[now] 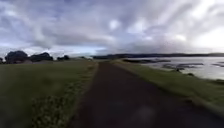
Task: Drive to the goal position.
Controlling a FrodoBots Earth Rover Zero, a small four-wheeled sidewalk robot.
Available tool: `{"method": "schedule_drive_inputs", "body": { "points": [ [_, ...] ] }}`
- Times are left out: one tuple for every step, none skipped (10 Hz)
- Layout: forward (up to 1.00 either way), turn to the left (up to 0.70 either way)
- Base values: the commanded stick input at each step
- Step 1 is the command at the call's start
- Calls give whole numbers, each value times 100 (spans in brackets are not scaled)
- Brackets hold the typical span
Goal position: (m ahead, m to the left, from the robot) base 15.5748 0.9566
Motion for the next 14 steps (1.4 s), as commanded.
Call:
{"method": "schedule_drive_inputs", "body": {
  "points": [
    [70,0],
    [70,35],
    [70,35],
    [70,35],
    [70,35],
    [70,35],
    [70,35],
    [70,22],
    [70,4],
    [70,0],
    [70,0],
    [70,0],
    [70,0],
    [70,-3]
  ]
}}
